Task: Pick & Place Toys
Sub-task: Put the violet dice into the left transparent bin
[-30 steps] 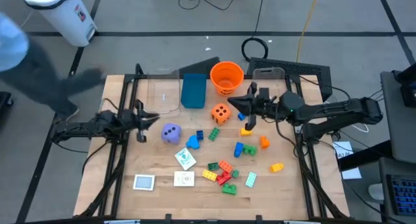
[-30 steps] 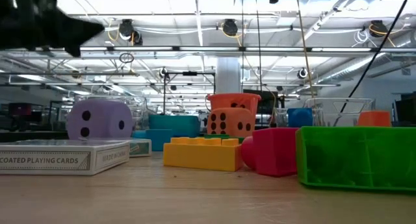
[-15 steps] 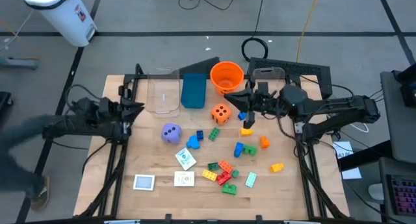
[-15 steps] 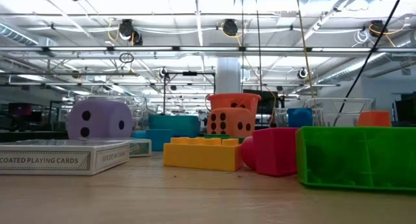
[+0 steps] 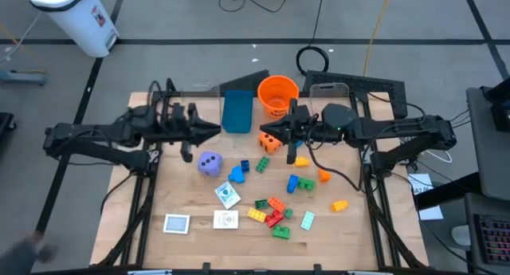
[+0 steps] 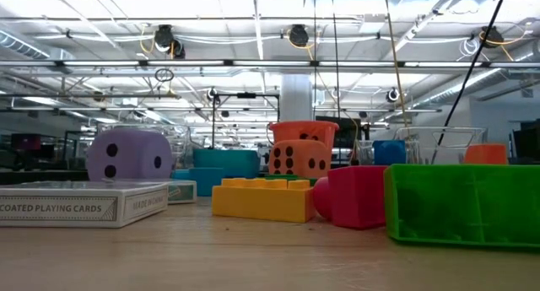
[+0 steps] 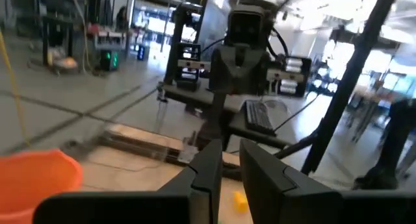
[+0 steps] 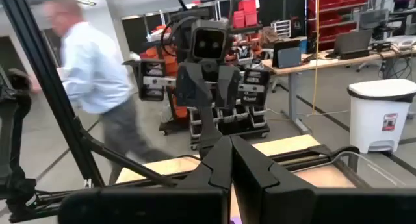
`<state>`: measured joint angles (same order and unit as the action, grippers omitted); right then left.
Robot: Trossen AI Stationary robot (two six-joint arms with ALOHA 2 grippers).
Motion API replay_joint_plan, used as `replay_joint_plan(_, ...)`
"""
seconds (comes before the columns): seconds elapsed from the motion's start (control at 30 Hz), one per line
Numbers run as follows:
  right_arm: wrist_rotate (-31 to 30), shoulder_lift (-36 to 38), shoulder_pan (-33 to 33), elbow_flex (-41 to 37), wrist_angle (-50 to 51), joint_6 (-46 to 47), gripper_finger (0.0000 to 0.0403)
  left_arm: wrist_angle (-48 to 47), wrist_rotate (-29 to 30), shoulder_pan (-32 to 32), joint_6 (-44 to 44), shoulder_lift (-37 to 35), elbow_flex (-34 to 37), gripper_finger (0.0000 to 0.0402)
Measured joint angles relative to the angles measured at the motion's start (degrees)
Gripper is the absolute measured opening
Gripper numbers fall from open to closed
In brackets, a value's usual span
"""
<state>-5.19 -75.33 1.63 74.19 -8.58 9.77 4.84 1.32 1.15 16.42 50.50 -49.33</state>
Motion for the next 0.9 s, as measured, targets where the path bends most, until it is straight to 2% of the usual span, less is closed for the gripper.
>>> replay_joint_plan(0.1,0.74,0.07,-0.02,0.00,-0.20,0.01,0.0000,0.88,0.02,0.00,2.38,2.86,-0.12,0.0063)
replay_joint_plan(0.33,0.76,0.07,-0.02,0.00,-0.61,0.01,0.0000,1.77,0.39,0.02,1.42,9.28,-0.12,0.0063)
replay_joint_plan(0.53,0.76,0.07,-0.02,0.00,-0.17,0.01,0.0000,8.27,2.16,0.09,0.55,14.60,-0.12,0.0063)
replay_joint_plan(0.73,0.76,0.07,-0.02,0.00,-0.15,0.01,0.0000,12.94,0.04,0.05,-10.36,15.12,-0.14,0.0063)
replay_joint_plan(0.9,0.76,0.07,-0.02,0.00,-0.11,0.03,0.0000,13.69,0.23,0.86,-8.33,14.01,-0.23,0.0063)
